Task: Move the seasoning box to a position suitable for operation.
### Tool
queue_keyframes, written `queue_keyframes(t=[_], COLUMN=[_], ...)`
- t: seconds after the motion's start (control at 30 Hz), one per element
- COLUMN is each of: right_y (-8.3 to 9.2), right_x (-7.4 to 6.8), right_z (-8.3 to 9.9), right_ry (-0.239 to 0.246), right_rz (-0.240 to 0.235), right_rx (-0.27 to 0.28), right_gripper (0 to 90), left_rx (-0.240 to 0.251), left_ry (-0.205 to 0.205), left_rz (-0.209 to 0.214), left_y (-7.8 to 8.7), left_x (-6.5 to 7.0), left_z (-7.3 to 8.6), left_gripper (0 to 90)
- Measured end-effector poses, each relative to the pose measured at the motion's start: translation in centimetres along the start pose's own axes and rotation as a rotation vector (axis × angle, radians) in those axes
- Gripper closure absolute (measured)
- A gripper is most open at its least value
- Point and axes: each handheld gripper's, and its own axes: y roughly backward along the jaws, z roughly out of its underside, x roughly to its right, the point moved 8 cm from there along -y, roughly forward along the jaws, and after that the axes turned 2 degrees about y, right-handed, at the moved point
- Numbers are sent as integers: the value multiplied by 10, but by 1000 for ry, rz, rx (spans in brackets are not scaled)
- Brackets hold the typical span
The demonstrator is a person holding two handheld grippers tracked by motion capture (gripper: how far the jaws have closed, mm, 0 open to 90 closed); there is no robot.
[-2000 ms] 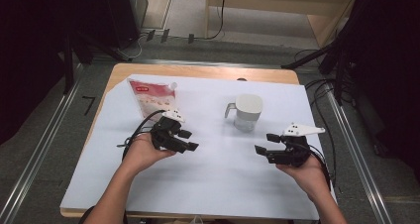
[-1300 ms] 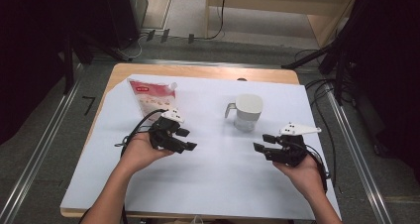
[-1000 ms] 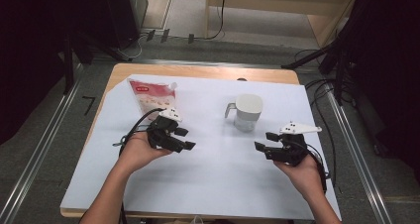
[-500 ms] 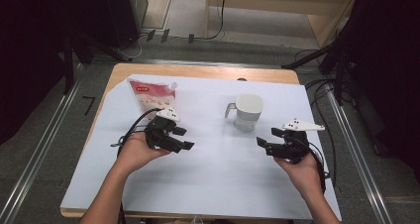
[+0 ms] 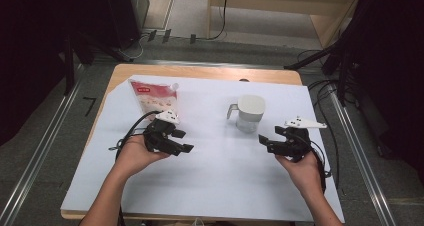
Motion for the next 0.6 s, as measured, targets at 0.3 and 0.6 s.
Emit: queue_keyframes(t=[0.3, 0.6], right_y=[-11, -34], right_x=[11, 14], right_z=[-16, -28], right_ry=[-45, -90], right_rz=[53, 154], right_rx=[-8, -3], right_gripper=[139, 122], left_rx=[3, -3], left_ry=[7, -14], left_rz=[1, -3], left_y=[3, 0], left_x=[-3, -4], left_z=[1, 3], left_gripper=[393, 396])
